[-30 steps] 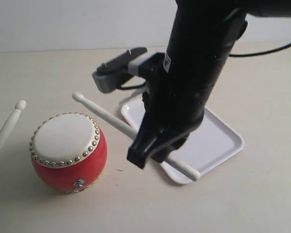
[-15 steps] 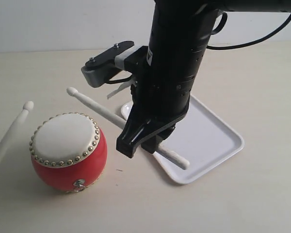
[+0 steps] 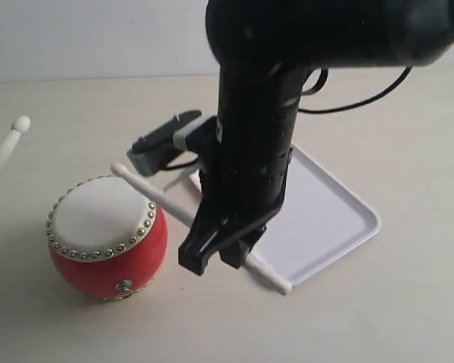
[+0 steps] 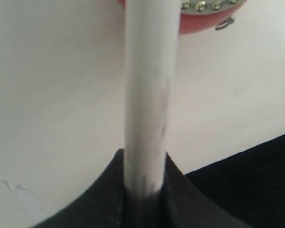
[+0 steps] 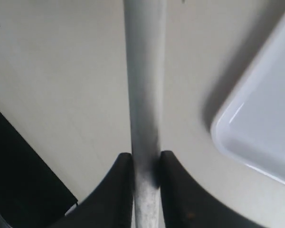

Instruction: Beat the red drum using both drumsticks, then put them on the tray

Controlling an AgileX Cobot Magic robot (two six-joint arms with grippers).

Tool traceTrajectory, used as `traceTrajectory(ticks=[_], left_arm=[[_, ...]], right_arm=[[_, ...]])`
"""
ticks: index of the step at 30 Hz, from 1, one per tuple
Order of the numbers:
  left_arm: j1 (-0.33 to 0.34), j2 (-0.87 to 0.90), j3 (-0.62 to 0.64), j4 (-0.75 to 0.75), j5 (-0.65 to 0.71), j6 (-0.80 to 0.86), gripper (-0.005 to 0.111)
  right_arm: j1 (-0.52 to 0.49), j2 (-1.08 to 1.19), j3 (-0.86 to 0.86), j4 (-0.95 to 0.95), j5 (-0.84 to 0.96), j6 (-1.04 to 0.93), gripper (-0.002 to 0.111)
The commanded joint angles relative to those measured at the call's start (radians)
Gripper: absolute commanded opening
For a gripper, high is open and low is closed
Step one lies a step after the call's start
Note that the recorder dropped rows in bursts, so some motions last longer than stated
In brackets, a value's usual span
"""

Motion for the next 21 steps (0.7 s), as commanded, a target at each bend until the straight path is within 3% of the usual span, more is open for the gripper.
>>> traceTrajectory(ticks=[1, 5, 7, 9, 12, 16, 21], left_arm=[[-0.006, 0.098, -0.007, -0.007, 0.018, 0.013, 0.000], [-0.006, 0.328, -0.007, -0.141, 0.018, 0.128, 0.000], [-0.006, 0.470, -0.007, -0.110, 0.018, 0.150, 0.000], [-0.006, 0.496, -0.007, -0.095, 0.018, 0.139, 0.000], [-0.006, 0.384, -0.007, -0.093, 0.018, 0.123, 0.000], [-0.006, 0.108, -0.007, -0.095, 0.018, 0.068, 0.000], [-0.006, -0.060, -0.007, -0.096, 0.018, 0.051, 0.000]], right_arm=[[0.001, -0.116, -0.039, -0.011, -0.002, -0.018, 0.000], [0.001, -0.131, -0.039, -0.011, -0.002, -0.026, 0.000], [0.001, -0.135, -0.039, -0.011, -0.002, -0.026, 0.000], [0.001, -0.143, -0.039, -0.011, -0.002, -0.026, 0.000], [0.001, -0.134, -0.024, -0.011, -0.002, -0.024, 0.000], [0.001, -0.030, 0.050, 0.039, -0.002, -0.026, 0.000], [0.001, 0.091, 0.082, 0.042, -0.002, -0.042, 0.000]])
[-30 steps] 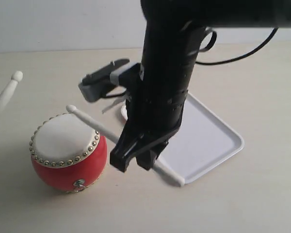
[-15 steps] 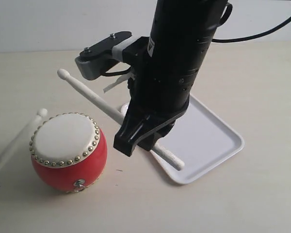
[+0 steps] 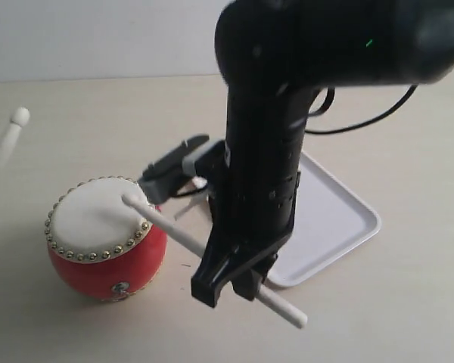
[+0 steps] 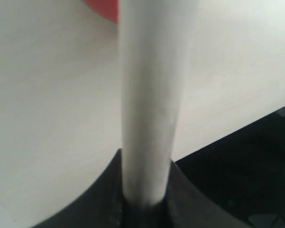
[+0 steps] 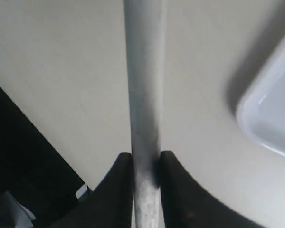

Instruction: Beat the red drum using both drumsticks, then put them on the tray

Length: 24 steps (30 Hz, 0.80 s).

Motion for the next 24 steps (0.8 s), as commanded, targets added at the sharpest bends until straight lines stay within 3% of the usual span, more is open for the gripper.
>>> traceTrajectory(ticks=[1, 8, 14, 18, 21, 24], left_arm=[[-0.005, -0.121, -0.007, 0.001, 0.004, -0.020, 0.000], [-0.005, -0.027, -0.007, -0.003, 0.004, 0.000, 0.000], [-0.005, 0.351, -0.007, -0.053, 0.004, 0.092, 0.000], [-0.088, 0.528, 0.014, -0.056, 0.004, 0.121, 0.000], [-0.098, 0.491, 0.014, -0.048, 0.004, 0.115, 0.000], [-0.098, 0.300, 0.014, 0.010, 0.004, 0.066, 0.000]], right_arm=[[0.001, 0.071, -0.002, 0.003, -0.004, -0.019, 0.000], [0.001, -0.124, -0.153, -0.008, -0.004, -0.019, 0.000], [0.001, -0.234, -0.202, -0.013, -0.004, 0.000, 0.000], [0.001, -0.234, -0.202, -0.023, -0.004, 0.003, 0.000], [0.001, -0.225, -0.202, -0.023, -0.004, 0.004, 0.000], [0.001, -0.147, -0.189, -0.019, -0.004, 0.013, 0.000]])
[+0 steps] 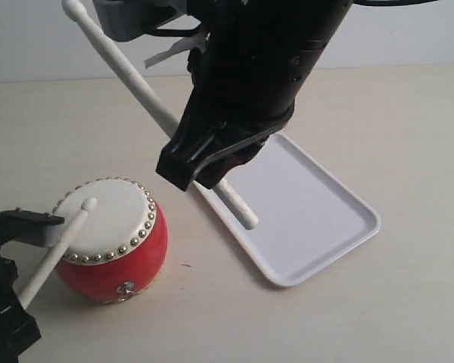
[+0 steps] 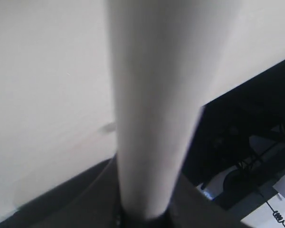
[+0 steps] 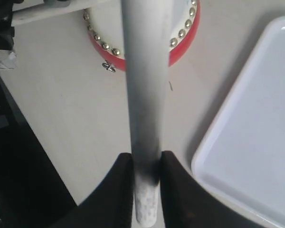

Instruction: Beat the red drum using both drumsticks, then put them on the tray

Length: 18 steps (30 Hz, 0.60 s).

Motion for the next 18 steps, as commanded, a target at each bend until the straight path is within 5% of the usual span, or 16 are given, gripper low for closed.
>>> traceTrajectory(ticks=[1, 10, 18], left_arm=[[-0.007, -0.220, 0.004, 0.073, 0.004, -0.067, 0.000], [0.002, -0.590, 0.004, 0.139, 0.004, -0.144, 0.000], [0.002, -0.521, 0.013, 0.116, 0.004, -0.113, 0.000]], right_arm=[[0.001, 0.096, 0.021, -0.004, -0.003, 0.011, 0.000], [0.001, 0.317, 0.159, 0.070, -0.003, -0.006, 0.000], [0.001, 0.239, 0.109, 0.063, -0.003, -0.016, 0.000]])
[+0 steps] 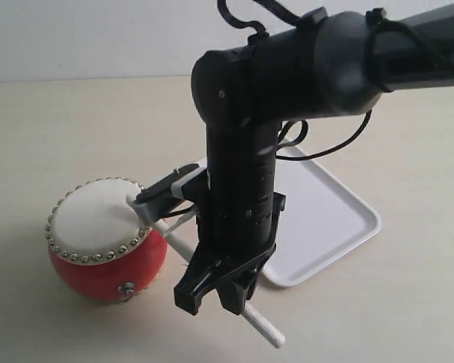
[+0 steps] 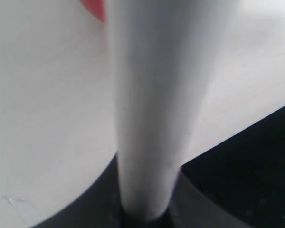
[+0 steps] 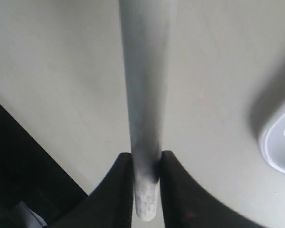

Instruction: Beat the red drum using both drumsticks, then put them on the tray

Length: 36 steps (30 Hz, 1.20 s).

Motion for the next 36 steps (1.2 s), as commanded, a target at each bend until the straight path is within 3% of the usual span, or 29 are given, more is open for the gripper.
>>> traceTrajectory(ticks=[1, 10, 17, 21, 32, 36], left_arm=[[0.001, 0.121, 0.020, -0.038, -0.001, 0.048, 0.000], [-0.001, 0.607, 0.033, -0.148, -0.001, 0.183, 0.000], [-0.001, 0.752, 0.033, -0.189, -0.001, 0.189, 0.000], [-0.001, 0.644, 0.033, -0.187, -0.001, 0.181, 0.000], [-0.001, 0.037, 0.033, -0.106, -0.001, 0.053, 0.000], [-0.001, -0.066, 0.033, -0.087, -0.001, 0.041, 0.000]], right_arm=[[0.001, -0.116, -0.059, 0.003, -0.004, -0.011, 0.000], [0.001, -0.346, -0.193, 0.004, -0.004, 0.007, 0.000], [0.001, -0.380, -0.198, -0.013, -0.004, 0.007, 0.000], [0.001, -0.341, -0.175, -0.028, -0.004, 0.007, 0.000], [0.001, -0.001, -0.032, -0.012, -0.004, 0.008, 0.000], [0.001, 0.057, -0.035, 0.004, -0.004, 0.006, 0.000]])
